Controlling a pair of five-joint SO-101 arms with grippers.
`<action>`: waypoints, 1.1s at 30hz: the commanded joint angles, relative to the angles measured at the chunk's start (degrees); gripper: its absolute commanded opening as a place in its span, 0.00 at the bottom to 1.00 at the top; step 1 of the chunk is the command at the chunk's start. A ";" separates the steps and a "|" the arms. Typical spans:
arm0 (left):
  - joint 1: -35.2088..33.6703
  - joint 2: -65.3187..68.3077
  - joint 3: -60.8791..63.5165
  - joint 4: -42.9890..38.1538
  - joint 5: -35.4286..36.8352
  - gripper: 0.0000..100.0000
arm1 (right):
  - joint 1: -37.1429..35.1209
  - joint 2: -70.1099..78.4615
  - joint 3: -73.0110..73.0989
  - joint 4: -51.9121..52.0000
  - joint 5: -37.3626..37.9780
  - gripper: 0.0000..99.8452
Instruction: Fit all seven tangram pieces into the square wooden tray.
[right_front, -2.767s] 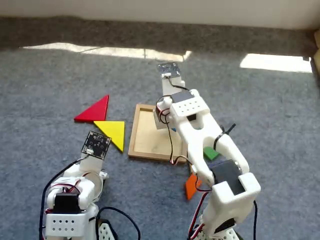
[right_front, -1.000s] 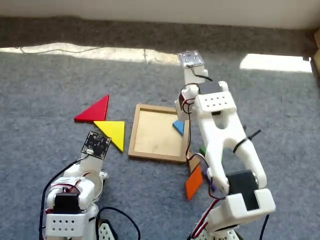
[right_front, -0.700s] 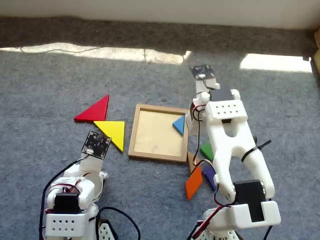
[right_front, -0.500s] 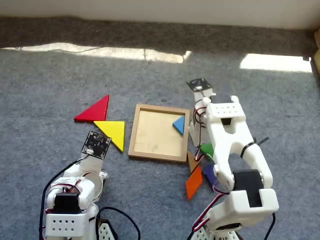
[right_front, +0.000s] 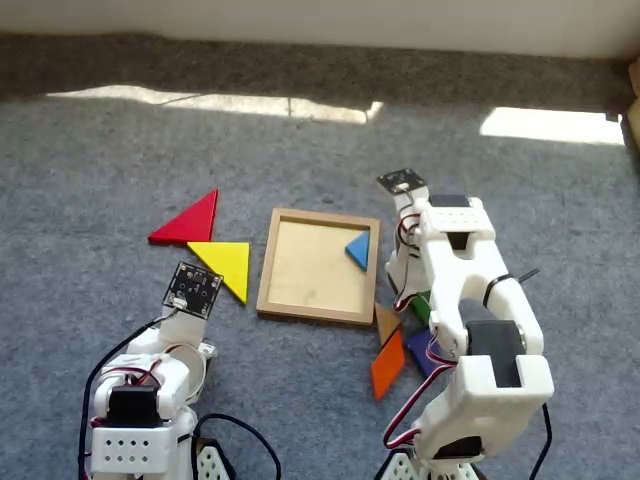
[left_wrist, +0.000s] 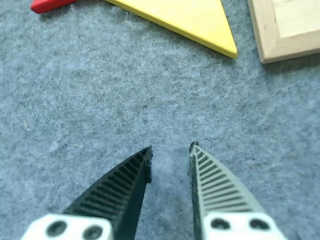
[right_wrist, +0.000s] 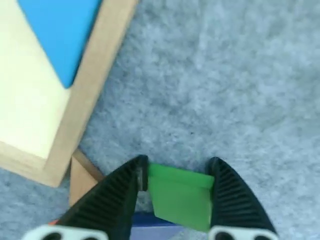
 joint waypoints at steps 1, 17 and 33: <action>0.75 -2.86 1.10 0.26 0.09 0.13 | 0.13 -0.22 0.13 0.04 0.70 0.07; 0.75 -2.86 1.10 0.26 0.09 0.13 | 0.13 -7.34 -0.66 6.73 0.53 0.21; 0.75 -2.86 1.10 0.26 0.09 0.13 | -0.13 -32.84 20.88 5.49 -14.15 0.22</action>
